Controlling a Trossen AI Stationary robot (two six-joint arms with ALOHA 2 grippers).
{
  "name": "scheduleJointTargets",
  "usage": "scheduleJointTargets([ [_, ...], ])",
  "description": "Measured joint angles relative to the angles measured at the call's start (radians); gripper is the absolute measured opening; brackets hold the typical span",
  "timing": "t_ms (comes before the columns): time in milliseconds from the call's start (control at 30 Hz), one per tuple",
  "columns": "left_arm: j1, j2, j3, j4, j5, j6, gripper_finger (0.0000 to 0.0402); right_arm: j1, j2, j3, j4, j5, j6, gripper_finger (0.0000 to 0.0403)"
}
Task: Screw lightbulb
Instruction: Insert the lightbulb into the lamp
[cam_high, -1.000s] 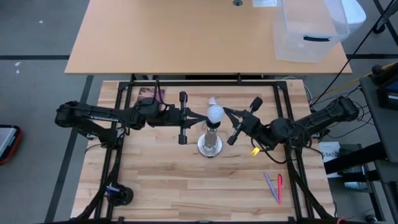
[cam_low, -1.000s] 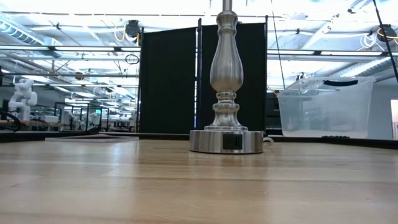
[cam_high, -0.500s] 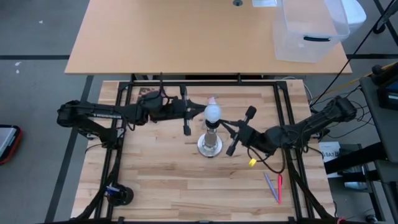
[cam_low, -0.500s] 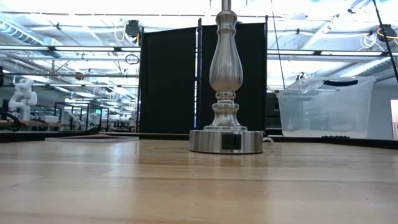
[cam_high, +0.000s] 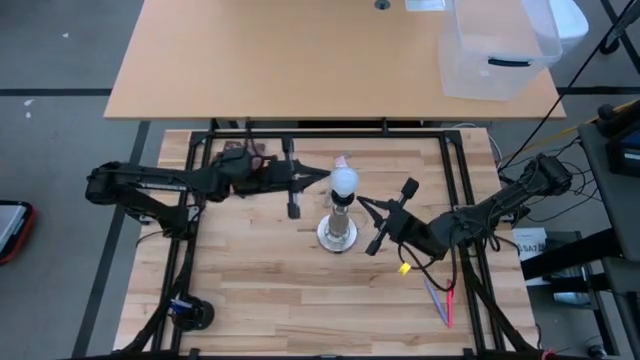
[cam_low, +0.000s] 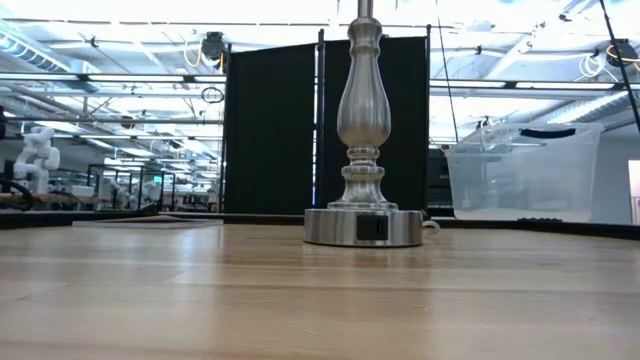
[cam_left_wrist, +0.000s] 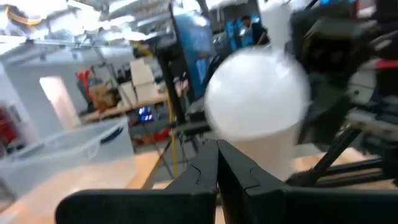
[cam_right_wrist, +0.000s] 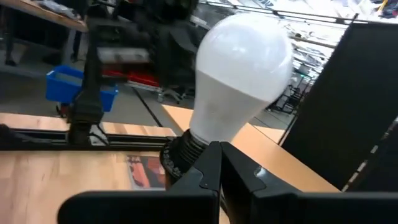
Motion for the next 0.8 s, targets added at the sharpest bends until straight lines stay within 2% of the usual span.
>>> scheduleJointTargets([
  [133,-0.031,-0.017,0.000,0.009,0.024,0.019,0.0002,-0.002,-0.001,0.000,0.031,0.070,-0.043,0.0000],
  [300,-0.062,-0.008,0.000,0.036,0.034,0.032,0.0002,-0.049,-0.002,0.000,0.115,0.068,-0.119,0.0000],
  [467,-0.075,0.008,0.000,0.062,0.036,0.034,0.0002,-0.102,-0.002,0.000,0.173,-0.005,-0.154,0.0000],
  [800,-0.077,0.045,0.000,0.092,0.036,0.030,0.0002,-0.166,-0.003,0.048,0.163,-0.110,-0.152,0.0000],
])
